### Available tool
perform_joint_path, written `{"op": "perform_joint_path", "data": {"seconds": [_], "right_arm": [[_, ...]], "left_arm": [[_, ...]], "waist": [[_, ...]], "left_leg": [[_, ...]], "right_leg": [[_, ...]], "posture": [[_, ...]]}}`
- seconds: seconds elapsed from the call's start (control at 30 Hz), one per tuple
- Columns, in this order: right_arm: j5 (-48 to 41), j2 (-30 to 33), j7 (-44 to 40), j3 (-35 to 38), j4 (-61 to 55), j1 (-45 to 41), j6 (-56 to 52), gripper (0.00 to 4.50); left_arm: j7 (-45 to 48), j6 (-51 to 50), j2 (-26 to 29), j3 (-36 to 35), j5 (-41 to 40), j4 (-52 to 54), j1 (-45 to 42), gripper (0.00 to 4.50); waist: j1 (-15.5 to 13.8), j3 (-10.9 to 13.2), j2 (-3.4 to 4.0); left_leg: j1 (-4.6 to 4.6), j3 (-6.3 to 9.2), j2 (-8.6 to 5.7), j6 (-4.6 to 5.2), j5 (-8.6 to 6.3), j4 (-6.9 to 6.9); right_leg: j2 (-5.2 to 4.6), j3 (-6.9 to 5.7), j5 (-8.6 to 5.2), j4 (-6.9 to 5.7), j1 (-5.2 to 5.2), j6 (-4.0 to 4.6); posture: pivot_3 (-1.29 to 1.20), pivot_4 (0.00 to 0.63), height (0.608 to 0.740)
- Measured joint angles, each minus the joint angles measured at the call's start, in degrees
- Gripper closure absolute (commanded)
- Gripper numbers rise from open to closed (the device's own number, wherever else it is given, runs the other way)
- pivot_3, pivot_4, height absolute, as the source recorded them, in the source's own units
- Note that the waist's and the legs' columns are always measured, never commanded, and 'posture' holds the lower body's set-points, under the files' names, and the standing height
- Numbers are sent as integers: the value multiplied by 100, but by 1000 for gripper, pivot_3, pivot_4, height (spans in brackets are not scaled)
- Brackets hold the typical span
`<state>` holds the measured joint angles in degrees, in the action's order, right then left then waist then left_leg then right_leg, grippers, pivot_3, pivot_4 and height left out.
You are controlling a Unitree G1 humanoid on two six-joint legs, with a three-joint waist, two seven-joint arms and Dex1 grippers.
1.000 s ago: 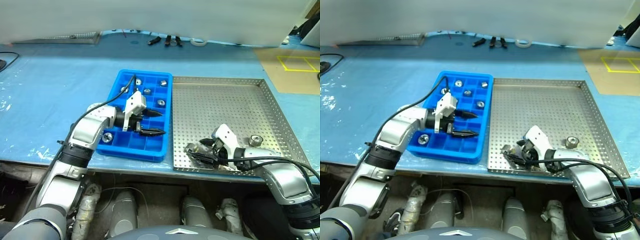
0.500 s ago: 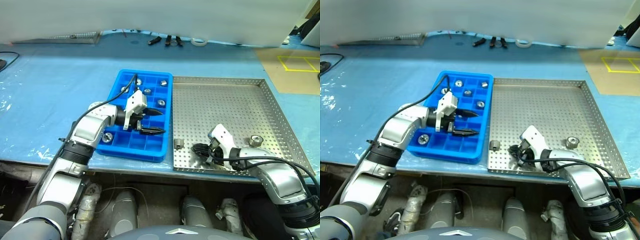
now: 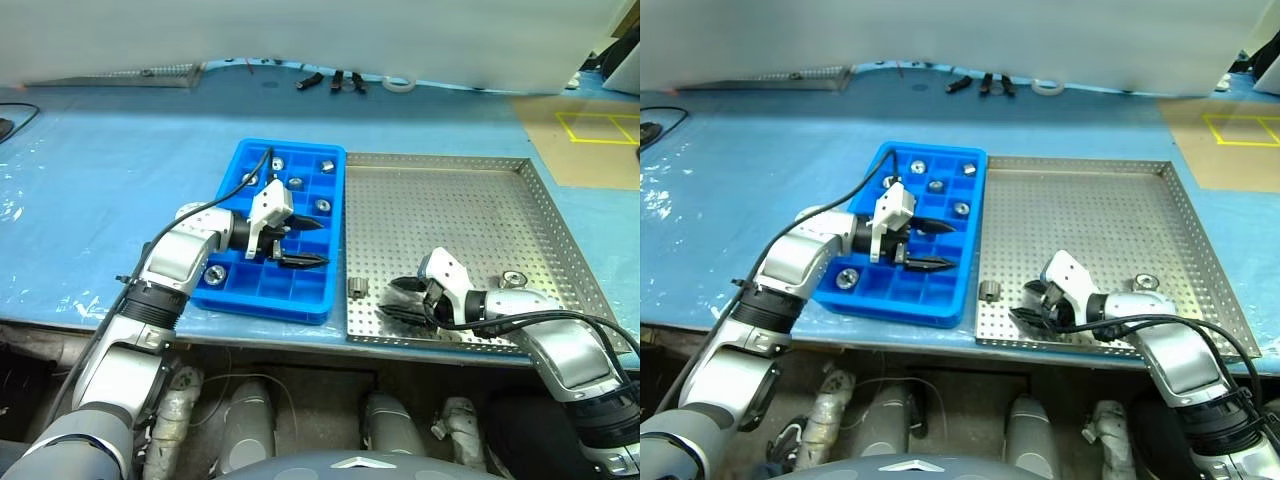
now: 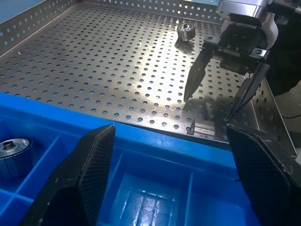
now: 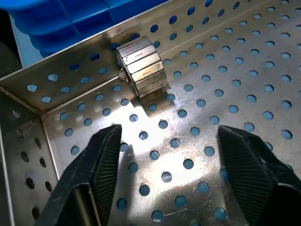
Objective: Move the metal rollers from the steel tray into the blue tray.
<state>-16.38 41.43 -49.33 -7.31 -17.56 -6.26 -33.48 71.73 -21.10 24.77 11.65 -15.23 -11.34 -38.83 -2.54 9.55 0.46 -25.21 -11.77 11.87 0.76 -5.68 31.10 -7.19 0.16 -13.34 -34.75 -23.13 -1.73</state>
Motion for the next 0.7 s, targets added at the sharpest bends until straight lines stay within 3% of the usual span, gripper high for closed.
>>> {"op": "perform_joint_path", "data": {"seconds": [0.7], "right_arm": [[497, -684, -110, -576, 589, -918, 577, 657]], "left_arm": [[-78, -152, 10, 4, -2, 65, 1, 526]], "waist": [[7, 0, 0]], "left_leg": [[0, 0, 2, 0, 0, 6]], "right_leg": [[1, -1, 1, -7, 1, 2]], "posture": [[-183, 150, 740]]}}
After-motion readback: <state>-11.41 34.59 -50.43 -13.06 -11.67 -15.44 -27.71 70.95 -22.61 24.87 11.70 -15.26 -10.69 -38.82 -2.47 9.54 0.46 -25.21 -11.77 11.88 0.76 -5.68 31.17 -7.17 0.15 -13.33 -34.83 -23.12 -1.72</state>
